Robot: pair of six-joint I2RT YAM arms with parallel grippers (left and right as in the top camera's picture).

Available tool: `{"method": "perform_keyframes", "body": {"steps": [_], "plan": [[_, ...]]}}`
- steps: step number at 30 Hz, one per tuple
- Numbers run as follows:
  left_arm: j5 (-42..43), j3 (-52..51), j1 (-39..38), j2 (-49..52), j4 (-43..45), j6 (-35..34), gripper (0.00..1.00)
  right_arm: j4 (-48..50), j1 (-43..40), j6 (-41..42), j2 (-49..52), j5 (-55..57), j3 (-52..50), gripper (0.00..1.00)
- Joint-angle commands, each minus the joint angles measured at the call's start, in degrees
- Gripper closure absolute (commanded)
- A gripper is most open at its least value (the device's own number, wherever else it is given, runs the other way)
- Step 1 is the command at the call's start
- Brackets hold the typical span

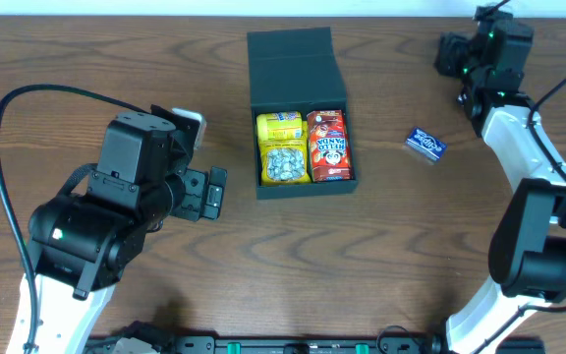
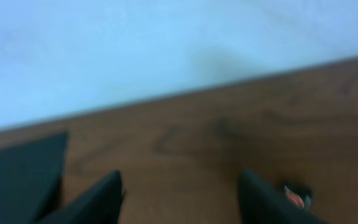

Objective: Pack container
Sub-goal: 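Grasp the black Mars bar with the right gripper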

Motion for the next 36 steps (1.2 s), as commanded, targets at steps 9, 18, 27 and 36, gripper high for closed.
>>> {"method": "perform_keyframes", "body": {"steps": [9,18,27,36], "plan": [[0.0,0.8,0.2,-0.2,-0.2,0.2,0.05,-5.6,-3.9,-0.8,4.1,8.5,0.1,0.21],[0.0,0.8,0.2,-0.2,-0.2,0.2,0.05,-4.9,-5.4,0.2,12.0,8.8,0.1,0.23],[0.0,0.8,0.2,-0.2,-0.2,0.2,0.05,-2.3,-6.1,1.8,15.6,9.1,0.1,0.27],[0.0,0.8,0.2,-0.2,-0.2,0.2,0.05,1.6,-6.3,1.9,17.2,9.1,0.1,0.3]]}}
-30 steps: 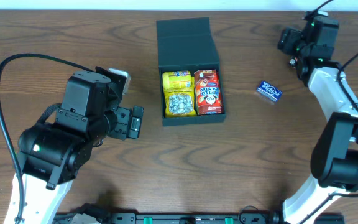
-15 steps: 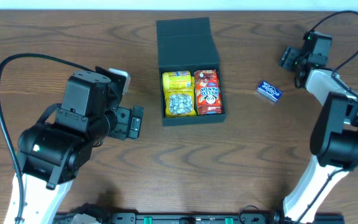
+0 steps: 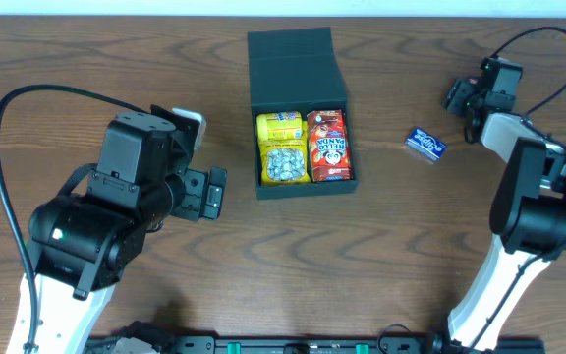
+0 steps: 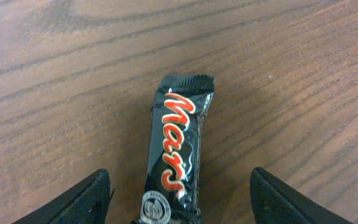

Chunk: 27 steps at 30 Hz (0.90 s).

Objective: Pack container
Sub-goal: 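Grasp the black Mars bar with the right gripper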

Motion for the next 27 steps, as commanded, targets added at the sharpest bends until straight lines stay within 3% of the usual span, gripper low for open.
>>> {"method": "perform_keyframes", "body": {"steps": [1,11,13,20,27], "plan": [[0.0,0.8,0.1,-0.2,-0.2,0.2,0.05,0.9,-0.5,1.0,1.1,0.7,0.2,0.3],[0.0,0.8,0.1,-0.2,-0.2,0.2,0.05,1.5,-0.5,1.4,3.3,0.6,0.2,0.33],[0.0,0.8,0.1,-0.2,-0.2,0.2,0.05,1.5,-0.5,1.4,3.4,0.6,0.2,0.39],[0.0,0.8,0.1,-0.2,-0.2,0.2,0.05,1.3,-0.5,2.9,3.4,0.6,0.2,0.8],[0.0,0.8,0.1,-0.2,-0.2,0.2,0.05,1.0,-0.4,2.9,3.3,0.6,0.2,0.87]]}}
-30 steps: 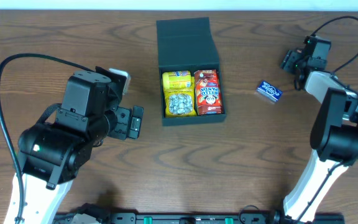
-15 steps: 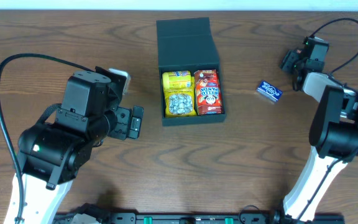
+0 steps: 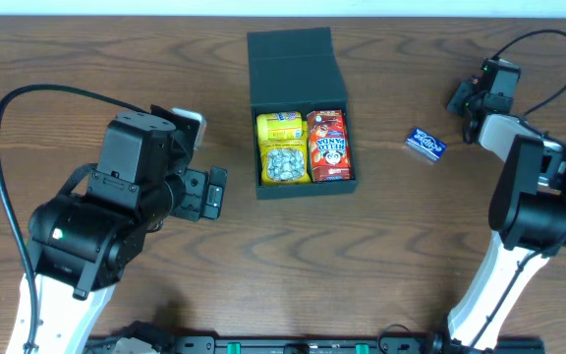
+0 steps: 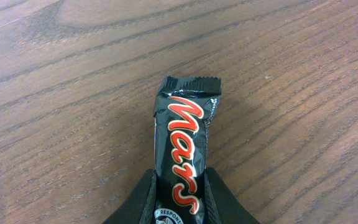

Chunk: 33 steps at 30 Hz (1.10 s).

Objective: Pack container
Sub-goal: 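Grasp the black Mars bar with the right gripper, then carry the Mars bar left and drop it into the black box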

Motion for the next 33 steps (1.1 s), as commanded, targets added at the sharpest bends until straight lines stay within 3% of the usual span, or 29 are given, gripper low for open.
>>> {"method": "perform_keyframes", "body": {"steps": [1,18,27,33], "plan": [[0.0,0.8,0.1,-0.2,-0.2,0.2,0.05,-1.0,-0.4,0.7,1.7,-0.2,0.1,0.9],[0.0,0.8,0.1,-0.2,-0.2,0.2,0.05,-6.0,2.8,-1.5,-15.1,-7.3,0.1,0.99],[0.0,0.8,0.1,-0.2,-0.2,0.2,0.05,-13.6,12.1,-10.3,-25.1,-20.2,0.1,0.99],[0.0,0.8,0.1,-0.2,-0.2,0.2,0.05,-20.0,20.8,-11.4,-26.9,-21.7,0.1,0.99]]}}
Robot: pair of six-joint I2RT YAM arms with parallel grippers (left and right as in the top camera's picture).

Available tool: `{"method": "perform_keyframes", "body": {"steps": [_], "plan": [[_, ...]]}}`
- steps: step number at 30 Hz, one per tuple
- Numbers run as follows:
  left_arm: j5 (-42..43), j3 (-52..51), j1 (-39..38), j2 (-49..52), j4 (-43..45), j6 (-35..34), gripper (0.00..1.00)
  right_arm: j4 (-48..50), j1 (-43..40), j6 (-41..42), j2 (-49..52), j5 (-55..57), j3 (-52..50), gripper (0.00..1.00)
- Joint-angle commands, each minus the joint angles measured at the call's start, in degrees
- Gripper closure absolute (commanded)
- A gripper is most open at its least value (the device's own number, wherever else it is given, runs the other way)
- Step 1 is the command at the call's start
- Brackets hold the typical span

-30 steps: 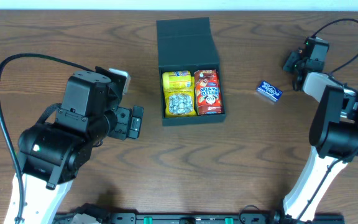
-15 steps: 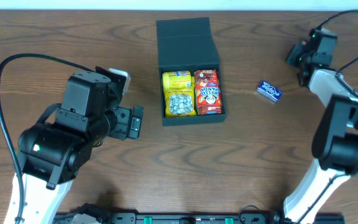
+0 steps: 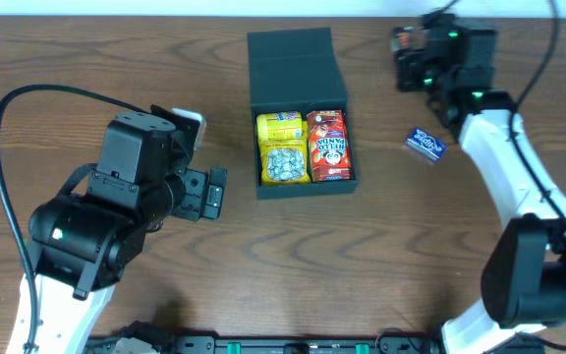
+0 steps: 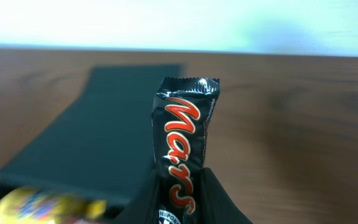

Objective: Pack container
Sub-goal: 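Carry the Mars bar left and drop it into the black box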

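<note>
A black Mars bar stands between the fingers of my right gripper, which is shut on it and lifted off the table. In the overhead view the right gripper hangs at the back, right of the open black box. The box holds a yellow packet, a bag of pale candies and a red Hello Panda pack. Its raised lid fills the left of the right wrist view. My left gripper rests left of the box, jaws edge-on to the camera.
A small blue packet lies on the wooden table right of the box, under the right arm. The left arm's black cable loops at the far left. The table's back edge meets a pale wall.
My right gripper, shut on the Mars bar on the table at the far right, has lifted it and now holds it in the air near the box's lid. The left arm is unchanged.
My right gripper was open high at the back right corner, facing the wall. Then it stood open over the Mars bar on the table. Then it was shut on the bar. Now the bar is held in the air by the box.
</note>
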Motion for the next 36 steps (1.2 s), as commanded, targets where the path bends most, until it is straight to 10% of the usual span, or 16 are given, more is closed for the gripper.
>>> {"method": "perform_keyframes", "body": {"steps": [1,15,36], "plan": [[0.0,0.8,0.1,-0.2,-0.2,0.2,0.05,-3.1,4.7,-2.8,-1.0,-2.7,0.2,0.99],[0.0,0.8,0.1,-0.2,-0.2,0.2,0.05,-23.2,23.7,20.6,-1.0,12.1,0.2,0.99],[0.0,0.8,0.1,-0.2,-0.2,0.2,0.05,-25.0,33.7,29.5,1.8,32.5,0.2,0.99]]}}
